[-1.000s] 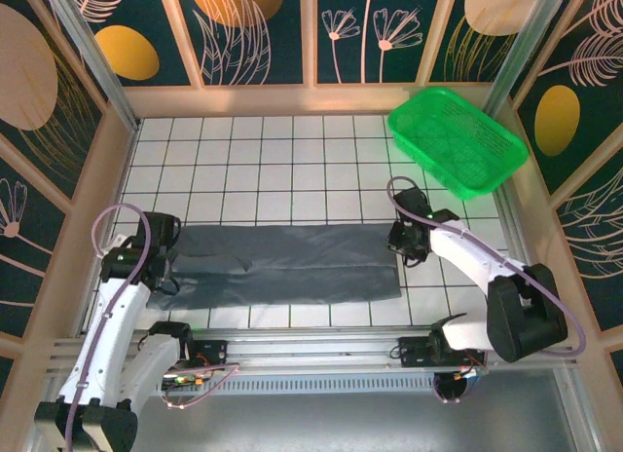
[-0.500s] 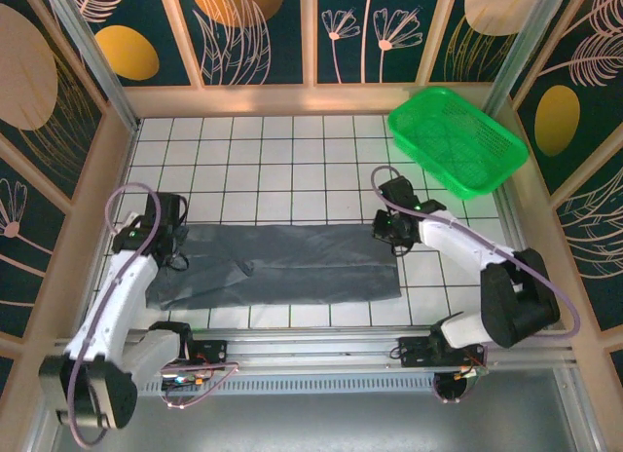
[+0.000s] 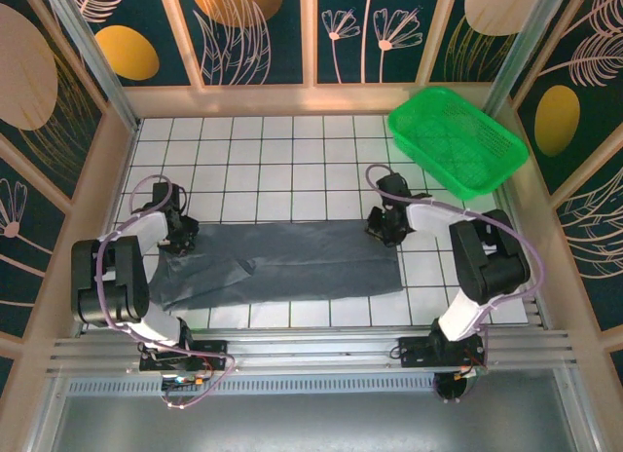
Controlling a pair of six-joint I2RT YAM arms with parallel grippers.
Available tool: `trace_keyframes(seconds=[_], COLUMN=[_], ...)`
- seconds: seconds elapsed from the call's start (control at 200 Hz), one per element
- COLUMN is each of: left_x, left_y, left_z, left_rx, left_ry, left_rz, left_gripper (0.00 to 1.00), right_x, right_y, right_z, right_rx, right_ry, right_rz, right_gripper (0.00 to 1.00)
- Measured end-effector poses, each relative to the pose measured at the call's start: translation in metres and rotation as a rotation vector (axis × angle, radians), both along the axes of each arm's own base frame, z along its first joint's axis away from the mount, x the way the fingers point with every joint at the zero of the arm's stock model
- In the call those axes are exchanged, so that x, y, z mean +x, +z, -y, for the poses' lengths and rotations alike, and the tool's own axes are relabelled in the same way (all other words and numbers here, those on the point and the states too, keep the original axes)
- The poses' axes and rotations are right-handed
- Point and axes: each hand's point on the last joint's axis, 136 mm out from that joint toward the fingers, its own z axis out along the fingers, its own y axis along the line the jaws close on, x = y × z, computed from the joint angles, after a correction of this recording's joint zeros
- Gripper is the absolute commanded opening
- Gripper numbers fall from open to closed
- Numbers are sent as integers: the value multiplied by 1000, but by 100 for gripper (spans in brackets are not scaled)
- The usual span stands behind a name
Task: Fold and stack the t-shirts
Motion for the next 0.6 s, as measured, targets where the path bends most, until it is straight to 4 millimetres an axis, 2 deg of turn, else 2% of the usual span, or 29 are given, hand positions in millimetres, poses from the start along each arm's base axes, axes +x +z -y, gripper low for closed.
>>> trace_keyframes(seconds=[0.115,0.25,0.335,0.405,0.475,0.596], left_x=[24,80,108,117,121,120], left_y=[0,4,8,14,27,59], left_z=[9,16,18,19,21,37], left_rx=[-57,-97,-109,-105,-85,-47], left_ry=[-58,-139,-182,-208,-247,-342], left_rz=[50,118,154,175,200,260], left_gripper=[32,30,33,38,42,45], right_x=[34,86,120,142,151,149], right_y=[0,3,8,13,18,35], right_z=[5,14,18,17,13,-4], right_rx=[13,16,10,-3,-18,-36], right_ry=[-52,-98,-91,-50,6,116], right_rz=[12,52,98,142,176,227], right_gripper=[23,25,30,38,44,51])
